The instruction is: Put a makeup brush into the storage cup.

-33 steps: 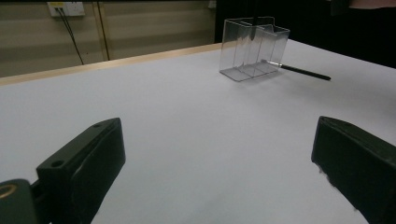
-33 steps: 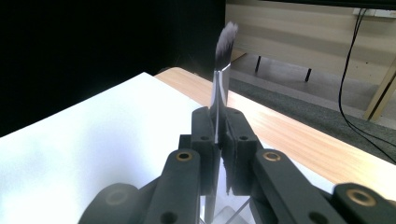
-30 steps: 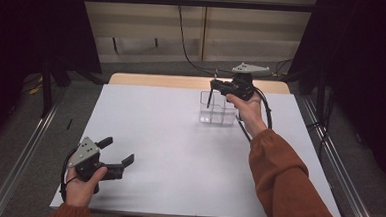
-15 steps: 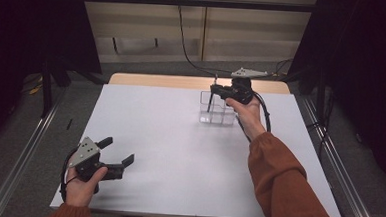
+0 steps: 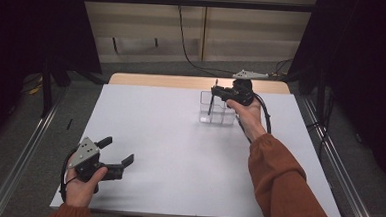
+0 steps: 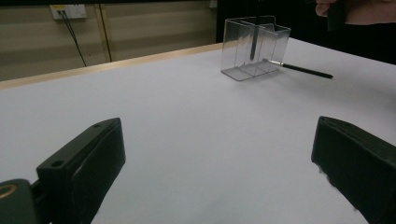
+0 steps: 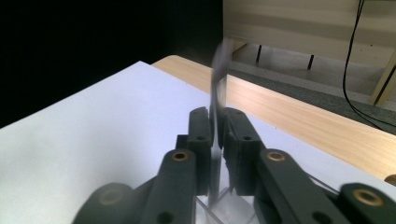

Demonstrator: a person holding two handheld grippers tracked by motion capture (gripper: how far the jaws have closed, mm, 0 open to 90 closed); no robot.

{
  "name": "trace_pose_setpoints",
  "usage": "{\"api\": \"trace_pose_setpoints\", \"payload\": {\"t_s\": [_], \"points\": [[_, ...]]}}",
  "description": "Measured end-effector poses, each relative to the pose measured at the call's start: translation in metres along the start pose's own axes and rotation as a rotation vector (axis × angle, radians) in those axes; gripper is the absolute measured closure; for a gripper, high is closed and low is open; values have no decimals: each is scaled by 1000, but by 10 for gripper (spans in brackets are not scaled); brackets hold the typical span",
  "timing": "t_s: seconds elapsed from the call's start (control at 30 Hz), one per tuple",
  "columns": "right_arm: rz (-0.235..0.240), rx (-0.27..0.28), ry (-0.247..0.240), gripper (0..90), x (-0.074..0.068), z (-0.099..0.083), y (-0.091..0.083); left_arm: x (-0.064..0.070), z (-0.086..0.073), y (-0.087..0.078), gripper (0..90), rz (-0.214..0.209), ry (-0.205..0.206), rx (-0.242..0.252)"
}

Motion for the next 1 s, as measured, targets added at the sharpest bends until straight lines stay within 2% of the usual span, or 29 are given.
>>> {"api": "trace_pose_setpoints", "payload": {"t_s": [0.03, 0.07, 0.17, 0.37, 0.43, 0.57, 0.6, 0.63, 0.7, 0.77, 0.83, 1.0], "points": [[0, -2, 2, 755, 0, -2, 0, 0, 0, 0, 29, -1, 1, -3], [0, -2, 2, 755, 0, -2, 0, 0, 0, 0, 29, -1, 1, -3], [-7, 2, 2, 674, 1, -4, 0, 0, 0, 1, 29, -1, 3, -3], [-36, 26, -1, 325, -2, -4, -1, 0, -1, 1, 29, -2, 2, -4], [-37, 38, -2, 304, -3, -4, -2, 0, -1, 1, 29, 0, 1, -6], [-46, 56, 0, 187, -4, -9, -3, -1, -1, 1, 29, 4, 3, -8], [-46, 55, -2, 130, -3, -12, -4, -1, -1, 1, 29, 4, 3, -8], [-46, 55, -2, 130, -3, -12, -4, -1, -1, 1, 29, 5, 1, -8], [-52, 44, 11, 69, -3, -13, -5, -1, -1, 1, 28, 5, 1, -9], [-52, 54, -3, 67, -3, -15, -8, 0, -1, 1, 28, 4, -4, -9], [-51, 63, 3, 25, -3, -15, -12, 0, -1, 1, 28, 4, -1, -8], [-41, 68, -1, 7, -2, -21, -23, -1, -1, 1, 28, 4, 1, -8]]}}
Point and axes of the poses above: each handheld gripper's, and its own axes: y roughly forward along the jaws, z roughly out of its top, x roughly to its right, the point moved 1 cm from there along y, roughly forward along the jaws, and after that the axes turned 8 degrees about -x, right-handed, at the moved point
